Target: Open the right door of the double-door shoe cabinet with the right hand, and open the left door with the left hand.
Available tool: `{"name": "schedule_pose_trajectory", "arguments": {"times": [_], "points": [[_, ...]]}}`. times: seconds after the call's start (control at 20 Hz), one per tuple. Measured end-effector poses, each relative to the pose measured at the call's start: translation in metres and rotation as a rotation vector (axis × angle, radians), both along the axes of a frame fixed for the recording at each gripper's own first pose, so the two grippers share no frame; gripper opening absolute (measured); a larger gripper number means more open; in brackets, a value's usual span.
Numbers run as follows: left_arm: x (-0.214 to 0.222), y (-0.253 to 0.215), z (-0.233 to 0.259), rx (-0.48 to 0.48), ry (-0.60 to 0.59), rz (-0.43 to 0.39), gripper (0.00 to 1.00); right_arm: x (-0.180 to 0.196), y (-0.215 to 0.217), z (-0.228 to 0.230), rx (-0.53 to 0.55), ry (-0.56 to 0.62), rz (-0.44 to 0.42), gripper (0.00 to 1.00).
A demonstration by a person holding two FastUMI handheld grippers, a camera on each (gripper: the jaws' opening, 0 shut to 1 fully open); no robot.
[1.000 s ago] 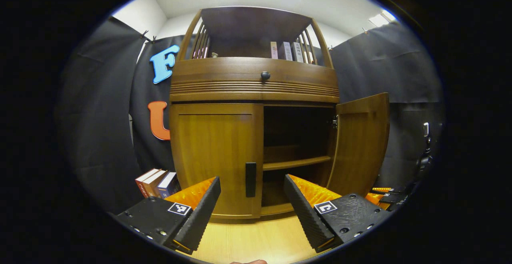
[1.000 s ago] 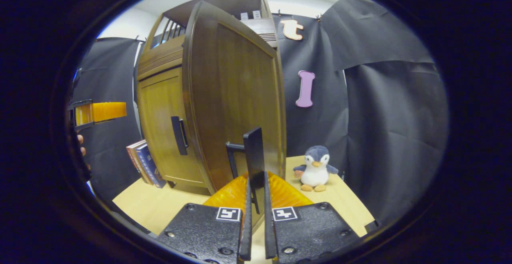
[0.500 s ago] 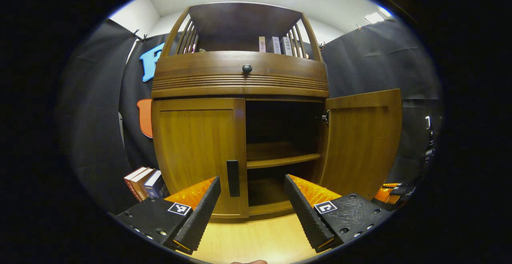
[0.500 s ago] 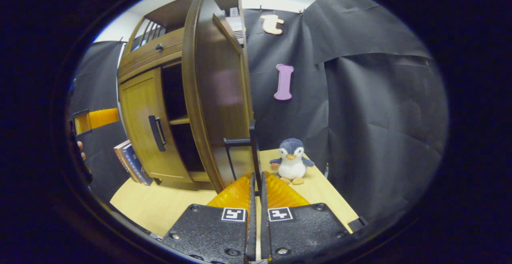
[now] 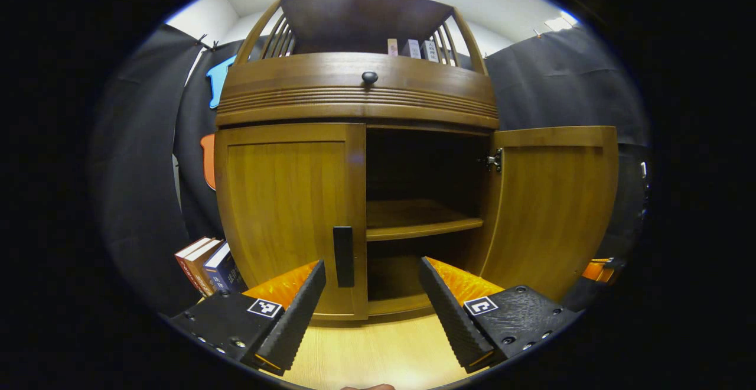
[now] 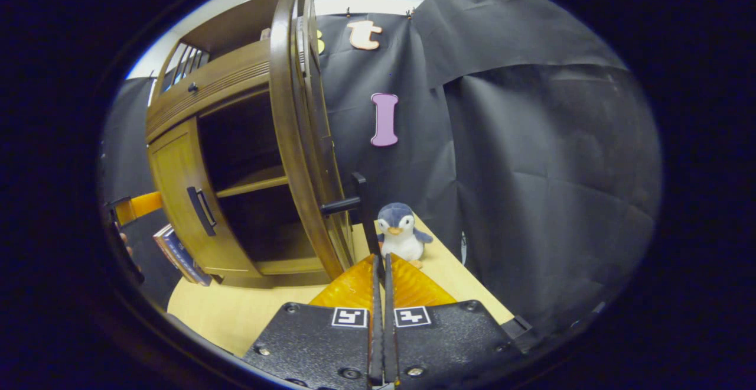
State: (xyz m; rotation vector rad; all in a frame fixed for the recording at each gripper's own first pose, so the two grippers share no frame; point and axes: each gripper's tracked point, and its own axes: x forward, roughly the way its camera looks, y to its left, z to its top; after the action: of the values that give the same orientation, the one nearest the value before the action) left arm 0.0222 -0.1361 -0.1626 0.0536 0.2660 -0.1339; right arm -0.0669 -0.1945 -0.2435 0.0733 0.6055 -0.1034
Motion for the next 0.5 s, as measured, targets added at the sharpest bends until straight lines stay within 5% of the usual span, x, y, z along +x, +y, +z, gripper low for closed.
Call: {"name": "schedule_pose_trajectory", "arguments": {"times": [0.35, 0.5], "points": [[0.044, 0.042, -0.040, -0.018, 0.037, 0.117, 1.00, -0.015, 0.007, 0.027, 0.007, -0.054, 0.061, 0.04], [0.068, 0.043, -0.062, -0.048, 0.066, 0.109, 0.94, -0.021, 0.006, 0.046, -0.027, -0.090, 0.061, 0.04]]}}
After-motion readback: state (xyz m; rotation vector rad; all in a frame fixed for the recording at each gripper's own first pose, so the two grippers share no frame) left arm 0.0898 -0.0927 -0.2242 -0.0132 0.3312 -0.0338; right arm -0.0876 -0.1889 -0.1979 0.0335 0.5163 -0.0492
